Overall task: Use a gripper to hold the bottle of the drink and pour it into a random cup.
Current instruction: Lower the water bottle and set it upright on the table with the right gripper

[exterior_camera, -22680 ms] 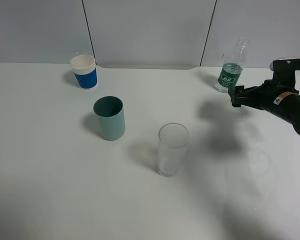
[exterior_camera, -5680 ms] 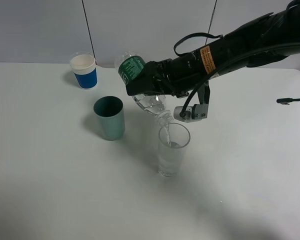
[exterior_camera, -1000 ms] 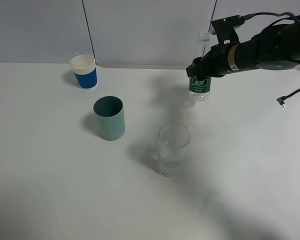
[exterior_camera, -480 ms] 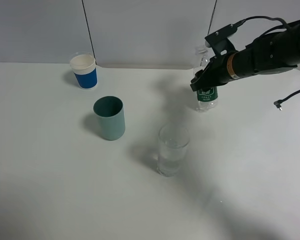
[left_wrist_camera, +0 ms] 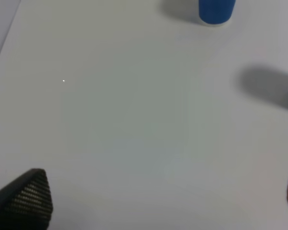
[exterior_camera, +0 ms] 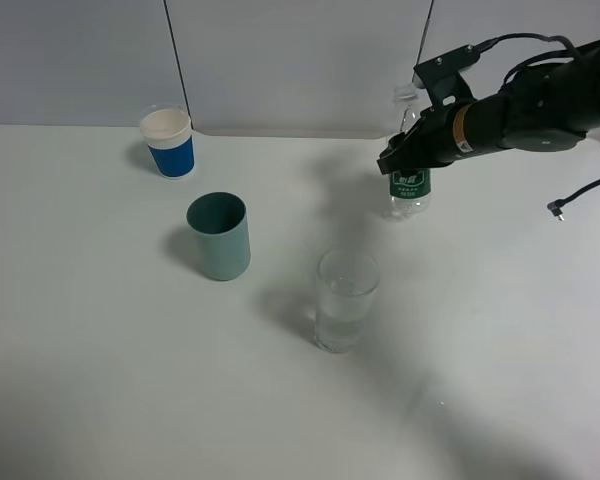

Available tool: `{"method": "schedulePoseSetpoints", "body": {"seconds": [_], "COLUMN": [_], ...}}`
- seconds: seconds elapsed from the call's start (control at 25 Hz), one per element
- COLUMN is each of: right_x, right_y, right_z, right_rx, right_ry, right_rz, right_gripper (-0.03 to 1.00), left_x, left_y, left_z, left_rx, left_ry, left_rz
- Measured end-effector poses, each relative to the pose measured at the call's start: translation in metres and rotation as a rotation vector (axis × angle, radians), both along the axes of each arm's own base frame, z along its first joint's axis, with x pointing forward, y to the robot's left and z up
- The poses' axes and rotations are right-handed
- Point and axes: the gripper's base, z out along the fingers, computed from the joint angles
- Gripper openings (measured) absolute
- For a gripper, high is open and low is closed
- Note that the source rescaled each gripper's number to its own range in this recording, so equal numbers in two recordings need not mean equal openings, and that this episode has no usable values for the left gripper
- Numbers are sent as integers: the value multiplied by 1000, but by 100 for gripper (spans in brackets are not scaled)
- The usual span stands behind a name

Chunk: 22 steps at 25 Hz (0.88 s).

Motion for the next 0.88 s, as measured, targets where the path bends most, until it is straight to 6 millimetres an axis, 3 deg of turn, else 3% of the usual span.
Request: {"method": "schedulePoseSetpoints", "body": {"seconds": [0.6, 0.88], "right_x": [9, 13], "right_y": [-4, 2], "right_z": [9, -6], "right_rx": [-2, -38], "right_ry": [-141, -190], "right_rz": [-65, 48], "right_gripper": [3, 3], "left_x": [0, 0], "left_y": [0, 0], "left_z": [0, 0], "left_rx": [0, 0], "left_ry": [0, 0], "left_rz": [0, 0]}}
